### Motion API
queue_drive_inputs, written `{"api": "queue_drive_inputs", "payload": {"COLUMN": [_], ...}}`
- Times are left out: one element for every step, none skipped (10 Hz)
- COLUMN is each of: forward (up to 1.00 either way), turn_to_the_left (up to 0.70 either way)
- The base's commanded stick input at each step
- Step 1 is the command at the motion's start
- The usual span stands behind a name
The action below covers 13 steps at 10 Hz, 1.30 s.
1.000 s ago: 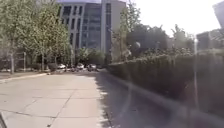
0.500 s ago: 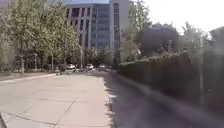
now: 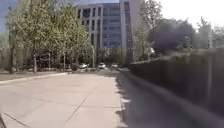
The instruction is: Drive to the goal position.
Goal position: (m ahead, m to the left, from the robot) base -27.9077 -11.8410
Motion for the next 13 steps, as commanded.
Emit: {"api": "queue_drive_inputs", "payload": {"forward": [0.0,0.0,0.0,0.0,0.0,0.0,0.0,0.0,0.0,0.0,0.0,0.0,0.0], "turn_to_the_left": [0.45,0.45,0.45,0.45,0.45,0.45,0.45,0.45,0.45,0.45,0.45,0.45,0.45]}}
